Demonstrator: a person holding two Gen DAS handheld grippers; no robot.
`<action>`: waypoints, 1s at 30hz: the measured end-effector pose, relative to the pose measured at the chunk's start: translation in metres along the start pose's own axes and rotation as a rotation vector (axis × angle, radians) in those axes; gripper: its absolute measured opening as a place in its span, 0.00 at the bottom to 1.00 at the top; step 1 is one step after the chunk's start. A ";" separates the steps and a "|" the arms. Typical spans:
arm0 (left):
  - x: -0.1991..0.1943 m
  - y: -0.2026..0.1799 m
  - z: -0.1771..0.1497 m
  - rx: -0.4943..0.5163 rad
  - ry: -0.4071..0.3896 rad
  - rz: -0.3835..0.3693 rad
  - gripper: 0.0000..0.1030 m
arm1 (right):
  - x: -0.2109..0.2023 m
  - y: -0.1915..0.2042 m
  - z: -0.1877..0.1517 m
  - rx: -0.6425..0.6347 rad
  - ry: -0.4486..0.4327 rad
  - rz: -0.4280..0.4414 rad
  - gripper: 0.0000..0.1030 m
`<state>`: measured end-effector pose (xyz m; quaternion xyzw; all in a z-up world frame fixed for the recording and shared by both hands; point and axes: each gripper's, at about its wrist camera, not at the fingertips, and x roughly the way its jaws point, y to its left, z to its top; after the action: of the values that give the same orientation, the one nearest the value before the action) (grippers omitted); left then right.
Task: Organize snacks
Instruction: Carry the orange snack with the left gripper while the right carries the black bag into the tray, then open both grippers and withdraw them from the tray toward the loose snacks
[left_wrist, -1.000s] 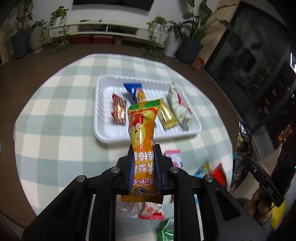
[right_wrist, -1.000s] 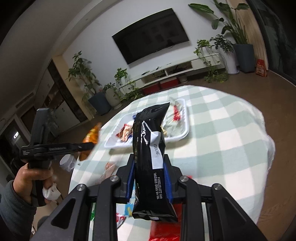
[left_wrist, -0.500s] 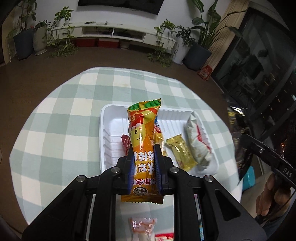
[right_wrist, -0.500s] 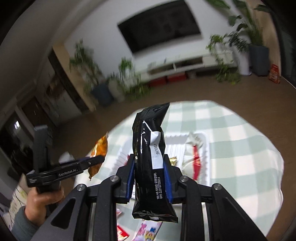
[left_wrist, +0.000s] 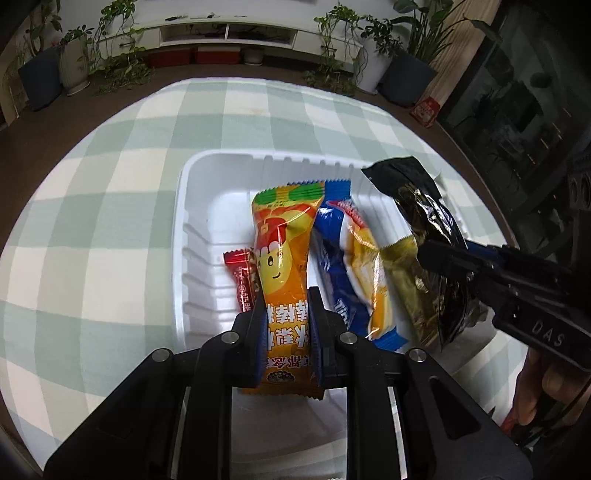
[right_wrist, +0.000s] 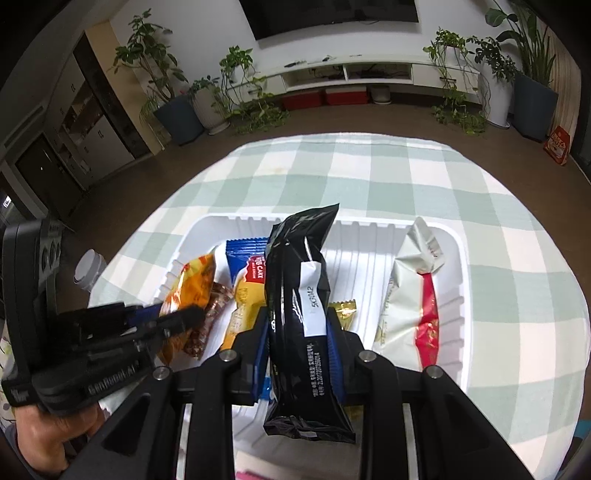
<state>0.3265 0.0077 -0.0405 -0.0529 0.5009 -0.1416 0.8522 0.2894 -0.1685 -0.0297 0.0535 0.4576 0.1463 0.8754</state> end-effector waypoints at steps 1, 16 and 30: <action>0.000 0.001 -0.002 -0.006 -0.003 0.003 0.17 | 0.004 0.001 0.000 -0.004 0.010 -0.005 0.29; -0.004 0.000 -0.018 -0.029 0.024 0.006 0.22 | 0.016 -0.006 0.000 0.008 0.011 -0.006 0.52; -0.061 -0.008 -0.026 -0.019 -0.081 0.026 0.98 | -0.061 -0.018 0.008 0.061 -0.208 0.073 0.90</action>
<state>0.2744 0.0193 -0.0003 -0.0602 0.4681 -0.1238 0.8729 0.2674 -0.2041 0.0185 0.1116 0.3664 0.1576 0.9102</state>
